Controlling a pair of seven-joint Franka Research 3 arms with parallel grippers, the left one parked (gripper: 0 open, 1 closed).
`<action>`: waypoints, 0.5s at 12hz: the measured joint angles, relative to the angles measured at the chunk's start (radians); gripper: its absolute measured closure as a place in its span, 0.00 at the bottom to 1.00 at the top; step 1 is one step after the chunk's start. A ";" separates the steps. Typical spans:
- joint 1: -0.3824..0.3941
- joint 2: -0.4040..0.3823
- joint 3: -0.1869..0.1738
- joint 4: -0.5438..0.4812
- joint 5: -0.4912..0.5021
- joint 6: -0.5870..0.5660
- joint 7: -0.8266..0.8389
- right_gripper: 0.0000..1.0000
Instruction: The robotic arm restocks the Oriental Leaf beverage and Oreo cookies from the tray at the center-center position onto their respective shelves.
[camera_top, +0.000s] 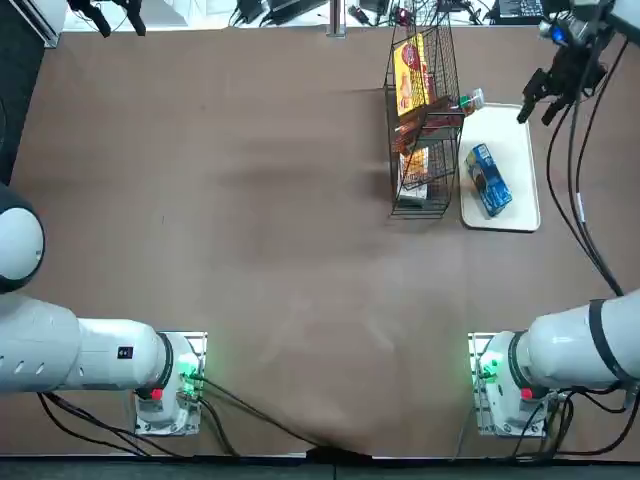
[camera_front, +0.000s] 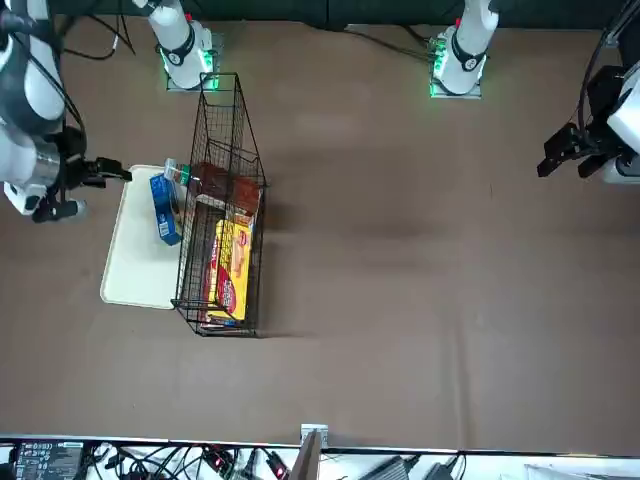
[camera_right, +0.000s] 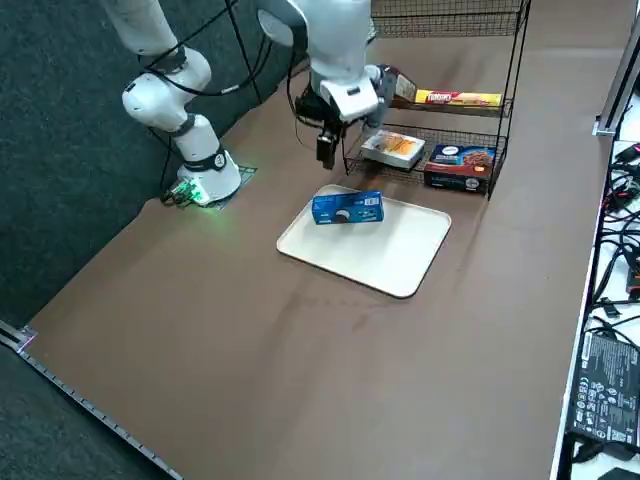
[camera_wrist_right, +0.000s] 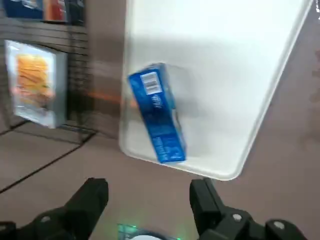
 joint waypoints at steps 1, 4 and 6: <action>0.001 0.025 0.002 0.000 -0.017 0.019 0.000 0.00; 0.025 0.095 0.007 -0.005 -0.030 0.077 0.000 0.00; 0.058 0.137 0.011 -0.009 -0.031 0.114 0.000 0.00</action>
